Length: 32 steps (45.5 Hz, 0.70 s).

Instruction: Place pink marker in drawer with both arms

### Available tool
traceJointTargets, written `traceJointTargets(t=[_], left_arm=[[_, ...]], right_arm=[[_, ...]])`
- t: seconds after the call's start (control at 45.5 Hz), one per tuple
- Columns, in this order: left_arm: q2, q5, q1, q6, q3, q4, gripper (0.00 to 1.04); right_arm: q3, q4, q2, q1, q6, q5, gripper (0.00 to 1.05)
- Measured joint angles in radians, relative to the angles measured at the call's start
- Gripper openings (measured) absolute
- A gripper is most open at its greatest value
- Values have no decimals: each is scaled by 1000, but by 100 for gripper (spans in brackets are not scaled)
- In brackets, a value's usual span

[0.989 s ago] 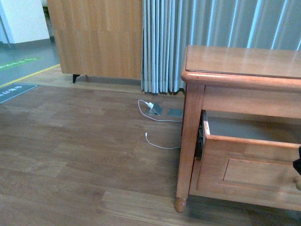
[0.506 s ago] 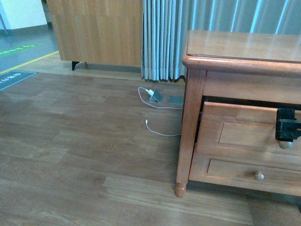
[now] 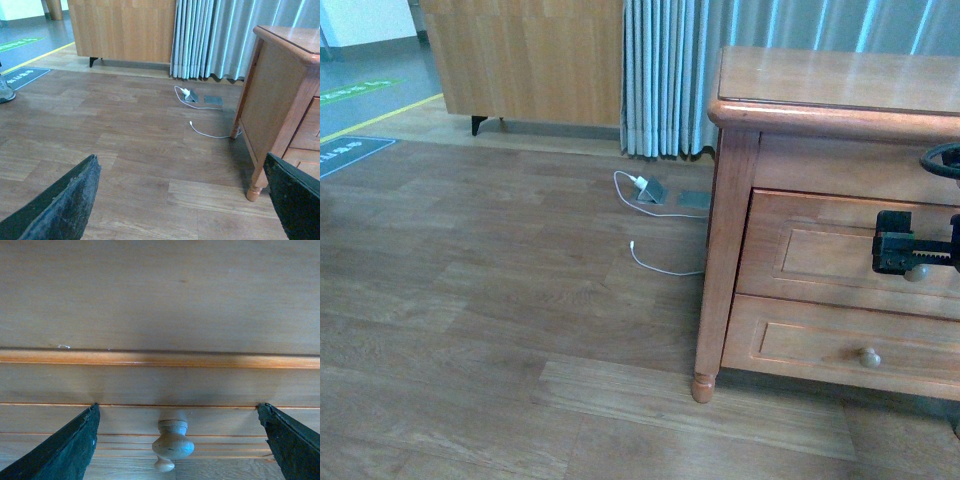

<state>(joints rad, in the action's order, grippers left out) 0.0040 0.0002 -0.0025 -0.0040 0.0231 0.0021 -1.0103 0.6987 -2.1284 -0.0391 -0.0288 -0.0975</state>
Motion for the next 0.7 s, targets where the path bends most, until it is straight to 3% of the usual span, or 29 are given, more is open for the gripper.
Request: traceJointTargets(t=[0.704], left_arm=[[0, 0, 0, 0, 0, 0, 99]], right_arm=[[34, -1, 55, -41, 27, 50, 96]])
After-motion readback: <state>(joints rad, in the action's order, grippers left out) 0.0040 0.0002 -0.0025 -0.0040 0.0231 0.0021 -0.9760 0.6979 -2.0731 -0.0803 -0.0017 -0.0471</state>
